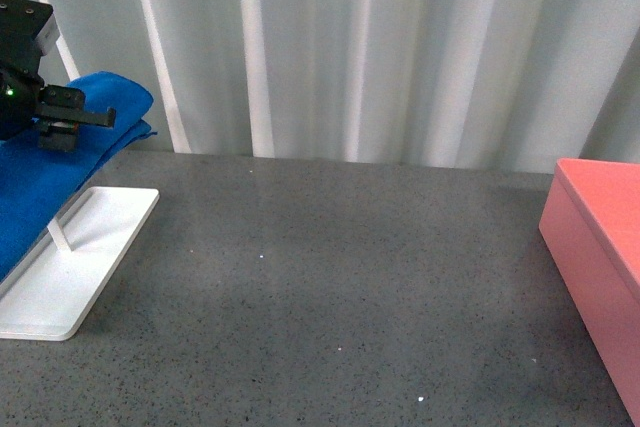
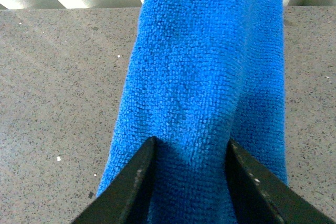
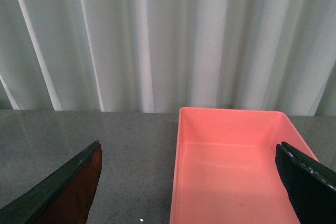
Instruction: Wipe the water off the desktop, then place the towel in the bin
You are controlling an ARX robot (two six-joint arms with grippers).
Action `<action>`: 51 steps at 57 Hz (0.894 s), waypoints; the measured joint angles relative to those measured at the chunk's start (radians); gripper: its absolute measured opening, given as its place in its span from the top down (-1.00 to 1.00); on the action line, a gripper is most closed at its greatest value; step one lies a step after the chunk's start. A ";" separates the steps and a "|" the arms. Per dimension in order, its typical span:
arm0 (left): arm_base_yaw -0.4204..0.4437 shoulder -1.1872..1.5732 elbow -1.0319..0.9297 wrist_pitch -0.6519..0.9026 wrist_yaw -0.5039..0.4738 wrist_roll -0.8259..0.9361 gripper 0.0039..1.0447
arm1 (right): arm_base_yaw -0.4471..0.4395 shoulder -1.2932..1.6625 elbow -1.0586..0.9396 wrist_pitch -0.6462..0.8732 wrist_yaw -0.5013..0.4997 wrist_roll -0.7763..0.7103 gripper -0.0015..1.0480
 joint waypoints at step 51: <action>-0.147 -0.414 -0.008 -0.160 0.292 -0.270 0.94 | 0.000 0.000 0.000 0.000 0.000 0.000 -0.87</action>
